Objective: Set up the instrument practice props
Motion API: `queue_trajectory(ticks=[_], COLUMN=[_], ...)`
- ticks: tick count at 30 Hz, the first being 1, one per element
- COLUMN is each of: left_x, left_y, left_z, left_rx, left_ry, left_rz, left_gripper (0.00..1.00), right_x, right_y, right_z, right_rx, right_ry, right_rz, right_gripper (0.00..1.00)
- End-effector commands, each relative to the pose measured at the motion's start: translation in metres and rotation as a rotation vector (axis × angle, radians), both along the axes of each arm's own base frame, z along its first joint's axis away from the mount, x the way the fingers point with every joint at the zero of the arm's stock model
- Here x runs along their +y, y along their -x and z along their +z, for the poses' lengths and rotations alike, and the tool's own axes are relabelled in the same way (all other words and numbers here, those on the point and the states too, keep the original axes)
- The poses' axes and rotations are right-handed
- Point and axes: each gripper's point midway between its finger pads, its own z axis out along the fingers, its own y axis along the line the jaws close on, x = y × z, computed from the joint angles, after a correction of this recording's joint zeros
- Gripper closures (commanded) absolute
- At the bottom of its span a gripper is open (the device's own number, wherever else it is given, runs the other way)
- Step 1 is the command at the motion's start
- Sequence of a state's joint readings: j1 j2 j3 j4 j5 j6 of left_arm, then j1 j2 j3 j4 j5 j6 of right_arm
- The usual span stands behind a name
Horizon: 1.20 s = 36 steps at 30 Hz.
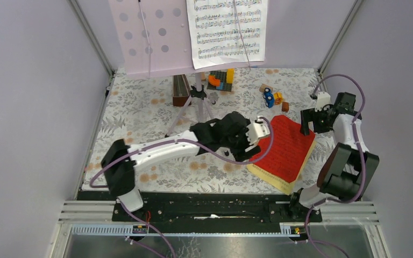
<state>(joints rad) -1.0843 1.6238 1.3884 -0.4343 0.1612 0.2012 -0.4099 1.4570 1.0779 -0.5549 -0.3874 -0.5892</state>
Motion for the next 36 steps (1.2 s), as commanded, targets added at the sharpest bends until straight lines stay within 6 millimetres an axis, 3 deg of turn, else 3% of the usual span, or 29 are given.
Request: queue_trajectory(ticks=[1,8,15,28,36], left_x=[-0.050,-0.089,-0.099,-0.086,-0.086], left_y=[-0.025,-0.041,-0.047,-0.034,-0.035], left_z=[0.007,-0.075,-0.122,-0.164,-0.165], left_rx=[0.026,0.142,0.185,0.243,0.241], left_ry=[0.137,0.059,0.020,-0.017,-0.017], left_rz=[0.090,0.167,0.211,0.218,0.219], left_gripper=[0.21,0.21,0.21,0.22,0.22], right_x=[-0.037,-0.049,-0.051,-0.038,-0.027], right_y=[-0.014,-0.021,-0.031,-0.030,-0.030], right_z=[-0.013,-0.052,-0.068,-0.088,-0.088], right_rx=[0.035,0.115,0.142,0.172,0.174], right_ry=[0.101,0.012,-0.032,-0.119,-0.183], right_rz=[-0.012,-0.022,-0.024,-0.011,0.006], right_gripper=[0.02,0.08,0.14,0.26,0.51])
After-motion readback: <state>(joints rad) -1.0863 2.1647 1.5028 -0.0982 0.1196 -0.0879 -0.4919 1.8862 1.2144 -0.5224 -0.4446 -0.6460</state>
